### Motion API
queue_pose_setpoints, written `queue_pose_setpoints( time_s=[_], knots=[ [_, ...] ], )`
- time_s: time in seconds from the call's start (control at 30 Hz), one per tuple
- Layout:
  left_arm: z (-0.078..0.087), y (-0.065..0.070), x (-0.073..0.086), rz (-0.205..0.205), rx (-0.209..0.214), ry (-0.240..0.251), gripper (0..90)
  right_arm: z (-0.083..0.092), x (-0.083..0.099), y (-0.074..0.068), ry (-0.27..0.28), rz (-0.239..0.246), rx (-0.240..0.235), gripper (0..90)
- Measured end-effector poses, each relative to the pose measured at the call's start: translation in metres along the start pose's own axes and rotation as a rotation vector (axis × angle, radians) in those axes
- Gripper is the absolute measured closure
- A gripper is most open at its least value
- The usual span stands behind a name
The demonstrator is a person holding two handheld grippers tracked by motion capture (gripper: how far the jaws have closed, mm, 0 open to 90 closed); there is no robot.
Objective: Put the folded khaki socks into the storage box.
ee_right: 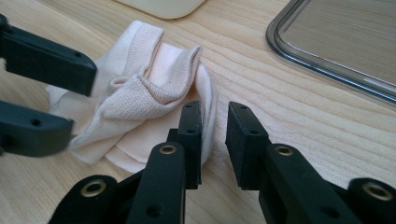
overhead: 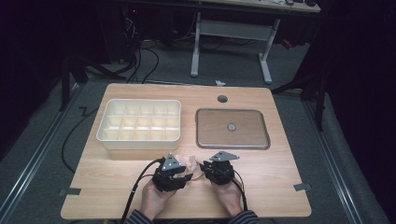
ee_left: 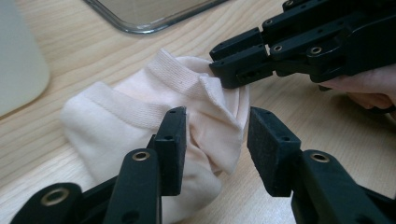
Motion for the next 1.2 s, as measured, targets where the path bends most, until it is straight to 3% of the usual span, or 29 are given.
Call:
queue_pose_setpoints(
  time_s=[0.23,0.27,0.33,0.37,0.4,0.73,0.83,0.9,1.03,1.1,1.13,1.2],
  knots=[
    [0.011,-0.013,0.0,0.022,-0.078,0.0,56.0,0.0,0.001,0.0,-0.005,0.006,0.001,76.3],
    [0.009,-0.011,0.0,0.057,-0.083,0.019,55.7,-0.001,0.001,0.0,-0.005,0.006,0.001,76.5],
    [0.006,-0.012,0.0,0.055,-0.088,0.014,55.4,-0.001,0.003,0.001,-0.005,0.007,0.0,76.8],
    [0.005,-0.014,0.001,0.024,-0.091,-0.012,55.4,-0.002,0.003,0.001,-0.007,0.007,-0.002,77.1],
    [-0.001,-0.012,0.001,0.054,-0.097,-0.003,55.6,-0.002,0.005,0.0,-0.015,0.004,-0.005,77.8],
    [-0.018,-0.015,0.002,0.062,-0.12,-0.032,64.5,-0.003,0.007,0.0,-0.015,0.016,-0.004,79.8],
    [-0.019,-0.016,0.004,0.045,-0.12,-0.043,72.9,-0.004,0.007,0.0,-0.014,0.026,-0.004,80.1],
    [-0.02,-0.015,0.004,0.014,-0.119,-0.053,83.9,-0.004,0.007,0.0,-0.015,0.024,-0.004,80.2],
    [-0.02,-0.015,0.003,0.011,-0.114,-0.06,86.6,-0.004,0.007,0.0,-0.018,0.023,-0.005,80.5],
    [-0.018,-0.013,-0.001,0.007,-0.112,-0.039,87.1,-0.005,0.007,0.0,-0.015,0.029,-0.006,80.5],
    [-0.014,-0.015,-0.003,-0.019,-0.108,-0.044,87.3,-0.005,0.007,0.0,-0.017,0.029,-0.006,80.6],
    [-0.011,-0.014,-0.005,-0.011,-0.096,-0.031,87.4,-0.005,0.007,0.0,-0.017,0.028,-0.006,80.7]
  ],
)
Point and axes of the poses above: each handheld gripper's, and its own axes: z roughly backward along the jaws, x roughly out of its underside, y roughly to its right, the point moved 6 cm from there along -z, roughly forward along the jaws, and after that the axes turned 6 degrees about y, right-handed, at the moved point
